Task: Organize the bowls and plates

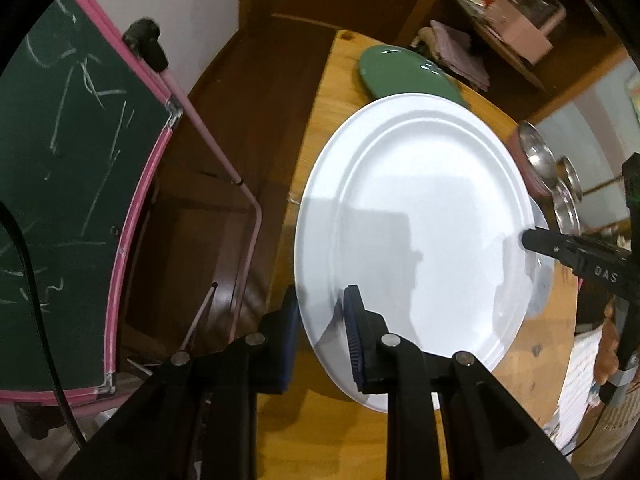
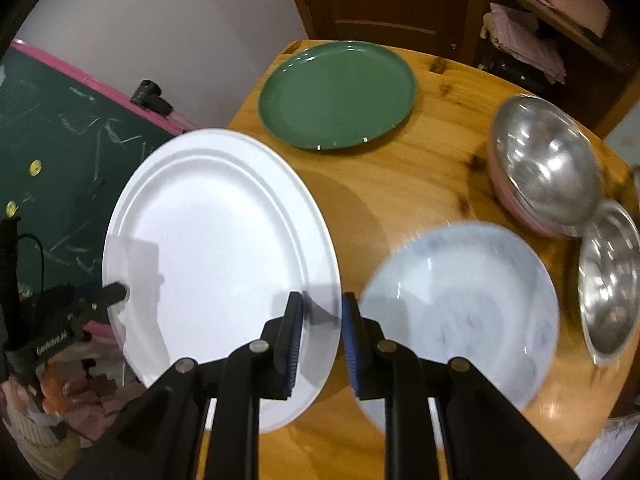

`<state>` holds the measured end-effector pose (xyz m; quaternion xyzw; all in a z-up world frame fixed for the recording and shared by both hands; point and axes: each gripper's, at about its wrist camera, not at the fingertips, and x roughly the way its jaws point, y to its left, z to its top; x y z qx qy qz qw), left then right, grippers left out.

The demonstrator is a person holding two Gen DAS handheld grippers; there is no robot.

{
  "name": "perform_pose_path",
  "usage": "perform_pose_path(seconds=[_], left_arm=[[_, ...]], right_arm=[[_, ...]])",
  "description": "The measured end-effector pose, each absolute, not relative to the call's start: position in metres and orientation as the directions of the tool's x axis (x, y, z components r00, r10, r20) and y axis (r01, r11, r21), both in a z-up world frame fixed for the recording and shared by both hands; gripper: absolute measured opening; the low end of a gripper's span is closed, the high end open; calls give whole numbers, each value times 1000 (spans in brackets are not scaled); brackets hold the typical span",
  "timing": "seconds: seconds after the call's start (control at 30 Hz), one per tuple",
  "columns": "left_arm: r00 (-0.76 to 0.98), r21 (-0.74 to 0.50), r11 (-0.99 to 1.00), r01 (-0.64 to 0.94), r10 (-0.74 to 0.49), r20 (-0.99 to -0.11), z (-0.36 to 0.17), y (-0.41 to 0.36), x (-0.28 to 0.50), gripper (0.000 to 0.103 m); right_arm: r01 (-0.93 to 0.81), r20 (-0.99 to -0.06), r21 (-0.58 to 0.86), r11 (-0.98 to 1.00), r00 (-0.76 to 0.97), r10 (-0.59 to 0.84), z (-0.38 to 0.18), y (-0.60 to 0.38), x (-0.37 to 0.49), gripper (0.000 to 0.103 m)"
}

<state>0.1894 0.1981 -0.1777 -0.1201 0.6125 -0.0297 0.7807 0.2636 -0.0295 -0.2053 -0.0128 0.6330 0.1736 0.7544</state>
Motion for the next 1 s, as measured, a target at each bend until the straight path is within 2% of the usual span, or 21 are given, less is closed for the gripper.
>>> perform_pose_path(seconds=[0.23,0.57,1.0], left_arm=[[242,-208,978,5,-203,-949,-162,166,144,20],[177,-135,987,92,-149,-973,-193,131,94,20],[82,-130,988,87,-137,-987,-252,117,81,23]], right_arm=[[-238,-963,202,950,129,237,-188,-62,186,19],[-175,-966,223,959,96,242,-216,-85,87,19],[-114,-967,248,962,32,253,-263,-92,60,19]])
